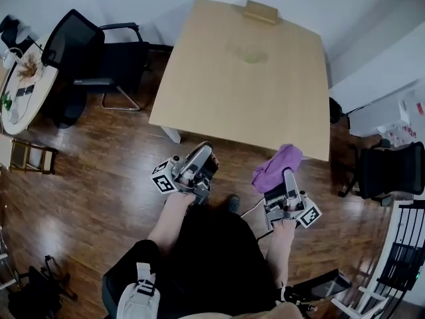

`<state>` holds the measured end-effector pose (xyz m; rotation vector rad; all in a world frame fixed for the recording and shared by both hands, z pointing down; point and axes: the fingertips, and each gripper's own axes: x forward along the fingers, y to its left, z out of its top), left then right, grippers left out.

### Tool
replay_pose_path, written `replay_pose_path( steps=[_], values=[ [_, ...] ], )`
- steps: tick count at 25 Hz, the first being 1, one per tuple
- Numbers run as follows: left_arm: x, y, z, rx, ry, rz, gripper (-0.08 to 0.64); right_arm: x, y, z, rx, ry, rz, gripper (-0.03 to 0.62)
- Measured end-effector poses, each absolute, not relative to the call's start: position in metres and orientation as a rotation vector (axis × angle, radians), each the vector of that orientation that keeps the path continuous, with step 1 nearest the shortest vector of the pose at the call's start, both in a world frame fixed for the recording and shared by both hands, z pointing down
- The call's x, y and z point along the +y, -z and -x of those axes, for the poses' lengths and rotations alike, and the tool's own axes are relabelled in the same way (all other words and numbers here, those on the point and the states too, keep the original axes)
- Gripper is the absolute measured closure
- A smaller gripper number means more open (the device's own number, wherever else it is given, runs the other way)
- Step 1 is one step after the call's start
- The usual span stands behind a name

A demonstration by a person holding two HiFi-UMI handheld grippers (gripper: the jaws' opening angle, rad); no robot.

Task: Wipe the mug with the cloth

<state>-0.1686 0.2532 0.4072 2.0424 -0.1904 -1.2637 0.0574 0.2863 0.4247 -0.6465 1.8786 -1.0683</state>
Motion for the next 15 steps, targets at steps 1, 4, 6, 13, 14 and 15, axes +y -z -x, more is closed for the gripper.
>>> replay_pose_path(
  steps=[1, 4, 6, 13, 14, 15],
  values=[
    [0.257, -0.405, 0.166, -0.191, 1.261, -2.05, 0.552, 0.284, -0.42, -0.057, 1.887, 1.066, 0.632, 0.531],
    [0.263, -0.4, 0.163, -0.21, 1.25, -2.076, 0.554, 0.283, -0.402, -0.047, 1.938, 1.048, 0.568, 0.531],
    [0.264, -0.4, 0.166, -0.237, 1.261, -2.085, 0.555, 0.283, -0.398, -0.044, 1.968, 1.038, 0.533, 0.531],
    [0.283, -0.388, 0.13, -0.295, 1.264, -2.117, 0.555, 0.285, -0.396, -0.076, 1.964, 1.042, 0.443, 0.531],
    [0.286, -0.385, 0.123, -0.304, 1.261, -2.124, 0.555, 0.286, -0.397, -0.081, 1.963, 1.044, 0.431, 0.531],
    [0.29, -0.382, 0.115, -0.315, 1.258, -2.132, 0.555, 0.287, -0.397, -0.087, 1.959, 1.047, 0.419, 0.531]
  ],
)
